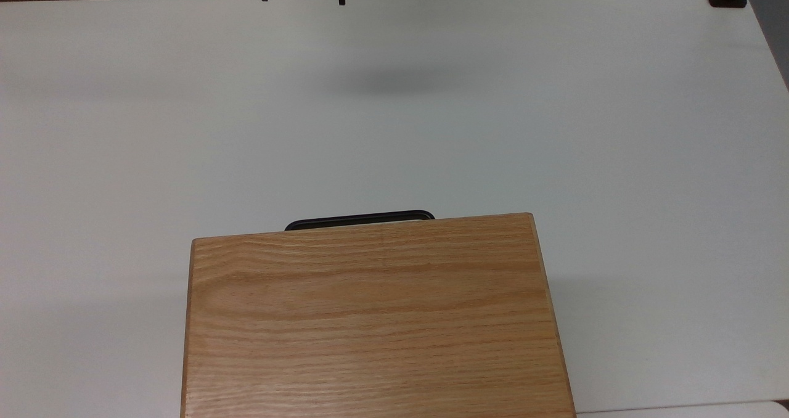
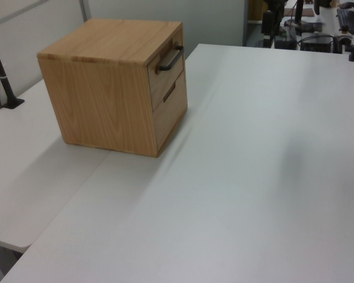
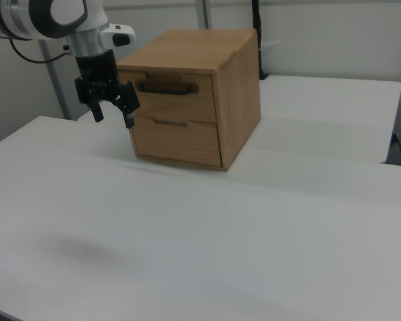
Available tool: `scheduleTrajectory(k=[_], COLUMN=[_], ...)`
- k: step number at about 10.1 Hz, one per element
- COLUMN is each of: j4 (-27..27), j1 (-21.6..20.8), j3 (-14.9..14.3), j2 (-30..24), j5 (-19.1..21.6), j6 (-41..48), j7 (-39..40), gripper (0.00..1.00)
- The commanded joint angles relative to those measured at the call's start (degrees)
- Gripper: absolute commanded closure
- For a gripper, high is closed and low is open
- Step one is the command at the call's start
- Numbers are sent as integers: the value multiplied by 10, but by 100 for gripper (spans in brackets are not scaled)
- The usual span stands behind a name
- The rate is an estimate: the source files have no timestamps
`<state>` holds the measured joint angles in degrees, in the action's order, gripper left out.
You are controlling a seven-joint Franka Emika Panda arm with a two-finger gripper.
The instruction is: Close the drawer by sliding it
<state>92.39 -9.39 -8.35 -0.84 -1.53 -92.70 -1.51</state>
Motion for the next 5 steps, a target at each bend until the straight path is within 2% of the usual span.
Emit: scheduleTrajectory(k=[1,5], j4=[19,18], j1=[39,100], j3=[23,65], j2=[-17,-17], j5=[-1,1], j6=[4,3], j7=[2,28], gripper=[0,0])
